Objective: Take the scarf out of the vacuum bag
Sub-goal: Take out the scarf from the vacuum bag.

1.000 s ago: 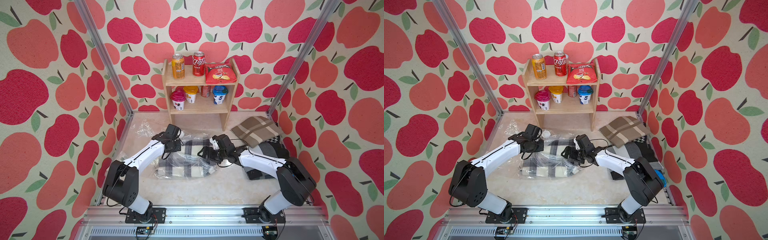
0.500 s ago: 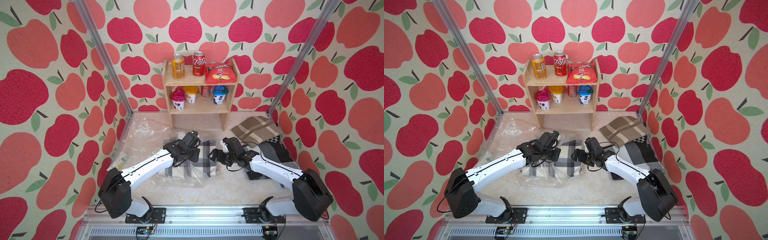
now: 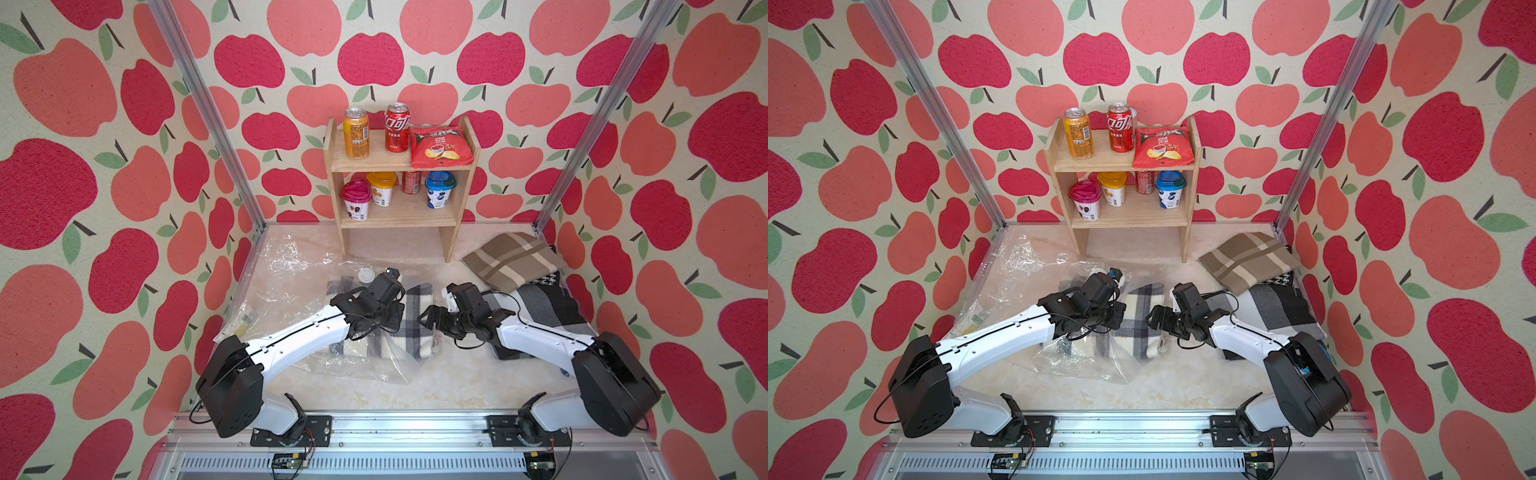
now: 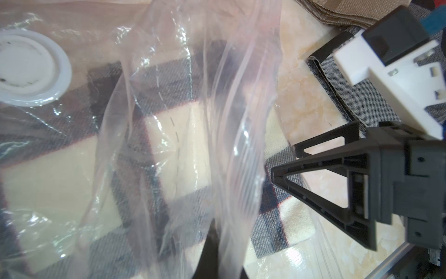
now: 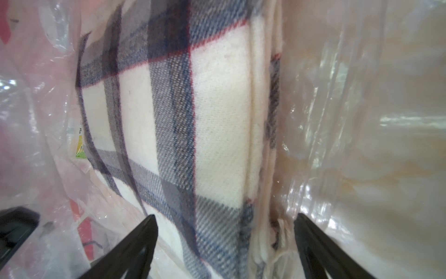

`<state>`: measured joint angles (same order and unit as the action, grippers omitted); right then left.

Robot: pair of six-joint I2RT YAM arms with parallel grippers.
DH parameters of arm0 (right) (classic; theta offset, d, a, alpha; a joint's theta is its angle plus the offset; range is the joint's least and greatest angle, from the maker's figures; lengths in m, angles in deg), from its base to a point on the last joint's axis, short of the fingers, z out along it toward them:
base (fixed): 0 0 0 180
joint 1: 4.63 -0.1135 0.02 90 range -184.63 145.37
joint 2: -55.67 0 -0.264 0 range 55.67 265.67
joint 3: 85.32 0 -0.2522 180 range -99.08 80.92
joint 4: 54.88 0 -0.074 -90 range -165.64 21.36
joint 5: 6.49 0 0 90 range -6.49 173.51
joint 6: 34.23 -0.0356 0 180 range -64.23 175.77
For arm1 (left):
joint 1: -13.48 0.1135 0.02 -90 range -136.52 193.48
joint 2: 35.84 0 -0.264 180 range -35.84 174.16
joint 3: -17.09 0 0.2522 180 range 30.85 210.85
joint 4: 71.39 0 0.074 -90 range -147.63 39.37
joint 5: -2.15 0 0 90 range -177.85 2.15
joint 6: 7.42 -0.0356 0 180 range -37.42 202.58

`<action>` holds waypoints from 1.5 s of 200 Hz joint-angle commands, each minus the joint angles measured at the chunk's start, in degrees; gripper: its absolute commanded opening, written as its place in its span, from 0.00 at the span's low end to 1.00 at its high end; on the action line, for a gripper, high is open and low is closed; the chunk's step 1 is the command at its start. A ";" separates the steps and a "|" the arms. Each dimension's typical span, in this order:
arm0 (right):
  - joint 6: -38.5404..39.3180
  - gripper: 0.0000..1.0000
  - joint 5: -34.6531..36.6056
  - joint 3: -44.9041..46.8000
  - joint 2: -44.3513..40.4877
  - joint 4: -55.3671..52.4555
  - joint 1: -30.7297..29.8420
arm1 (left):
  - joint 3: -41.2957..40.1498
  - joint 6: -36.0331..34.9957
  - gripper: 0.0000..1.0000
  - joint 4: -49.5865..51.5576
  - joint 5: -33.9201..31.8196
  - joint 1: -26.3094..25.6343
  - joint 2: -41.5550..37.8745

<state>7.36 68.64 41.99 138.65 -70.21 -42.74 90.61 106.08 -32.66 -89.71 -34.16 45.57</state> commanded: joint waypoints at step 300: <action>-4.17 0.25 -8.71 -12.21 6.29 1.38 -5.63 | -2.39 1.28 0.00 -1.68 -0.24 0.95 -3.47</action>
<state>3.43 62.30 31.28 143.77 -71.21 -47.77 88.47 107.11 -35.18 -88.97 -33.59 42.57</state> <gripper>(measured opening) 0.299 0.049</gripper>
